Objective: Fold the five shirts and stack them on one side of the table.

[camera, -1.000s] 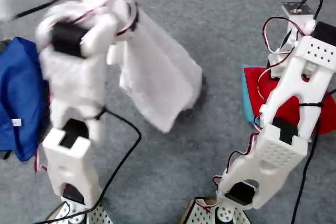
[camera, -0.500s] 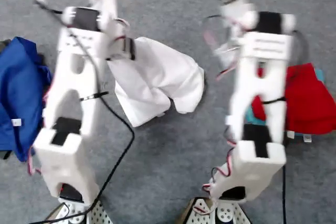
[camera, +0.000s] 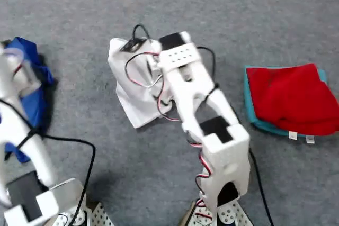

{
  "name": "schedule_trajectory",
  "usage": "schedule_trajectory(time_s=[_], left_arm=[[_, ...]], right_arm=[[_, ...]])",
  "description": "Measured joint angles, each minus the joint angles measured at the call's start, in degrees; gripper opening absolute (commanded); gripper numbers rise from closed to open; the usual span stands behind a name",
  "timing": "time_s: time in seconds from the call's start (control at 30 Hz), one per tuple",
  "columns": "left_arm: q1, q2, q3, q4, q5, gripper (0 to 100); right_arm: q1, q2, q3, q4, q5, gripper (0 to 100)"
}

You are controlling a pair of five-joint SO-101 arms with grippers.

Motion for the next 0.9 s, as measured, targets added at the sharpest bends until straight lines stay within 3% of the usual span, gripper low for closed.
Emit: schedule_trajectory(time_s=[0.13, 0.3, 0.5, 0.7, 0.9], left_arm=[[-9.85, -4.4, 12.4, -5.45, -3.78, 23], [-14.95, -12.92, 26.46, -11.52, -8.18, 23], [-15.3, -27.08, 40.79, -15.38, -10.9, 23], [-6.86, -42.29, 52.66, -15.65, -10.9, 23], [11.16, -52.4, 60.13, -16.44, -6.07, 24]], right_arm=[[-0.18, 5.27, 0.0, -2.99, 0.0, 23.6], [-0.09, 10.55, -0.79, -3.96, 0.0, 1.0], [-0.09, 12.04, -7.74, 0.7, -3.78, 0.4], [-1.05, 11.78, -21.01, 7.65, -5.27, 0.5], [-4.04, 7.65, -22.07, 7.65, -5.63, 0.9]])
